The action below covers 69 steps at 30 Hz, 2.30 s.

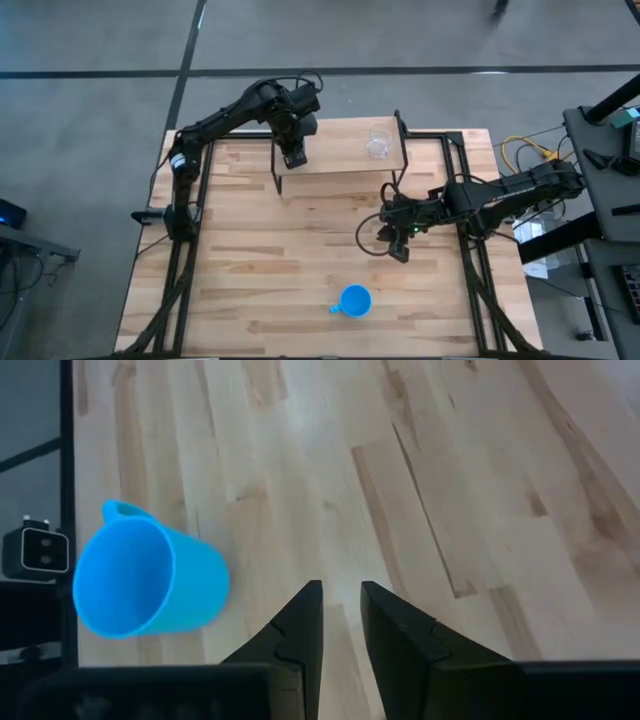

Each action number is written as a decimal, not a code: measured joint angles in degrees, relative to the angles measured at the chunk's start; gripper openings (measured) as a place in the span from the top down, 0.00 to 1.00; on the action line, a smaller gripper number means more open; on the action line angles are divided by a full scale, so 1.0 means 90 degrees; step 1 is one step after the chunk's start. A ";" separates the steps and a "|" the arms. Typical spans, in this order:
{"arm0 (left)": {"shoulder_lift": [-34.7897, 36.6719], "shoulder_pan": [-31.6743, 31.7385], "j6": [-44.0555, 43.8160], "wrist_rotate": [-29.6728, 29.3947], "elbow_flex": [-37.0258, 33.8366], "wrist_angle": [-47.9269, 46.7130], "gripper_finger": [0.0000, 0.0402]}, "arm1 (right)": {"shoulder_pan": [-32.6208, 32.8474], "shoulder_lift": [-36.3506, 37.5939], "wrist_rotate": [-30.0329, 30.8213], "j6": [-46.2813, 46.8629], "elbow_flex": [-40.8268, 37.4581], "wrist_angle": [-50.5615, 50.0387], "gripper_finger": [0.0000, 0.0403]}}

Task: Stack small to large cups/mugs on shelf
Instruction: Put the blue cup on the shelf, then put the light blue mug on the shelf

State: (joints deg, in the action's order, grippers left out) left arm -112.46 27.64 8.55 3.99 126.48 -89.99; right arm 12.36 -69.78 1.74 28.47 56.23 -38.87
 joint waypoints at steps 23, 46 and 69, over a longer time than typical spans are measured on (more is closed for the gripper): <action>0.0077 0.0017 0.0254 -0.0036 0.0078 0.0000 0.79 | 0.0000 0.0000 0.0005 0.0000 -0.0002 0.0019 0.83; 0.0696 -0.0029 -0.0079 -0.0045 0.0946 0.0269 0.77 | 0.0000 0.0000 0.0005 0.0000 -0.0005 0.0022 0.83; 0.1955 -0.0642 -0.0601 -0.0010 0.0918 0.0323 0.77 | 0.0015 -0.0002 -0.0044 -0.0002 0.0814 0.0208 0.83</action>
State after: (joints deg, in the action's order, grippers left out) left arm -94.87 21.86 3.14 3.90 134.74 -87.08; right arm 12.49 -69.80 1.34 28.45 63.55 -37.00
